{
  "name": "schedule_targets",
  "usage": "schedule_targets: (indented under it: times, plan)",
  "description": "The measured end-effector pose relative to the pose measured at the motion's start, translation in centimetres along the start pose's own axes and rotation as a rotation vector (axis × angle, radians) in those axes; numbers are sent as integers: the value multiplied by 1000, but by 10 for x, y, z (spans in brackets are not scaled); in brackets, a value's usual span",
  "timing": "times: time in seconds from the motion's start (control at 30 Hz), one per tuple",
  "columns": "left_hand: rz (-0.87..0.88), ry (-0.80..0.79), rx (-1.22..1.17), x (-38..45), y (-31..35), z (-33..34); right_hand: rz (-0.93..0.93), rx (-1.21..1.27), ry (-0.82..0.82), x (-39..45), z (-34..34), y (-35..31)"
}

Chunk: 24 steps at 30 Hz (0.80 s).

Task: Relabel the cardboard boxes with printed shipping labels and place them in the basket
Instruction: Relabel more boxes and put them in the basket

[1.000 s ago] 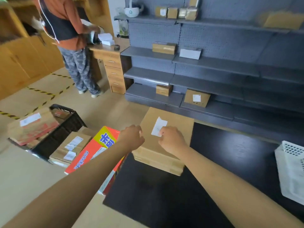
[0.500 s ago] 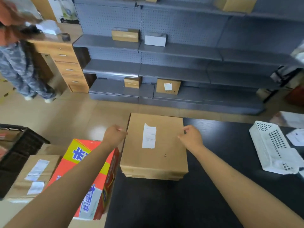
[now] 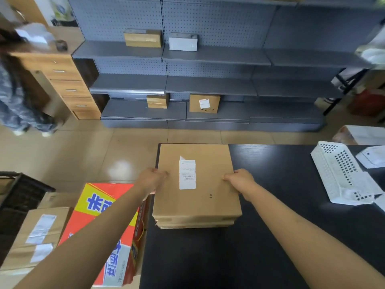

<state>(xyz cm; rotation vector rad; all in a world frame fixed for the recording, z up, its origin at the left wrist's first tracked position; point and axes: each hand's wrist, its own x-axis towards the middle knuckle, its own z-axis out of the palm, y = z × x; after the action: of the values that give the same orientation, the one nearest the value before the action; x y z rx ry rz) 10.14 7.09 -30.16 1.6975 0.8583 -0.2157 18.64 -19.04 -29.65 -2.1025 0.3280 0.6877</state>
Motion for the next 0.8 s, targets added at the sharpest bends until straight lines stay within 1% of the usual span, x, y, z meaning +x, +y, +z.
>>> schedule_targets:
  times: [0.13,0.23,0.4,0.53,0.8]
  plan:
    - [42,19,40,-2,9,7,-36,14,41,-1,-10,-3]
    - [107,13,90,-1,26,14,-66,11,74,-2,-25,-3]
    - [161,-45,166,-1,55,39,-72,56,143,-1,-59,5]
    - [180,-81,183,-7,69,70,-65,58,194,1,-89,21]
    - [147,-56,183,-30,90,156,-87,49,198,17,-163,66]
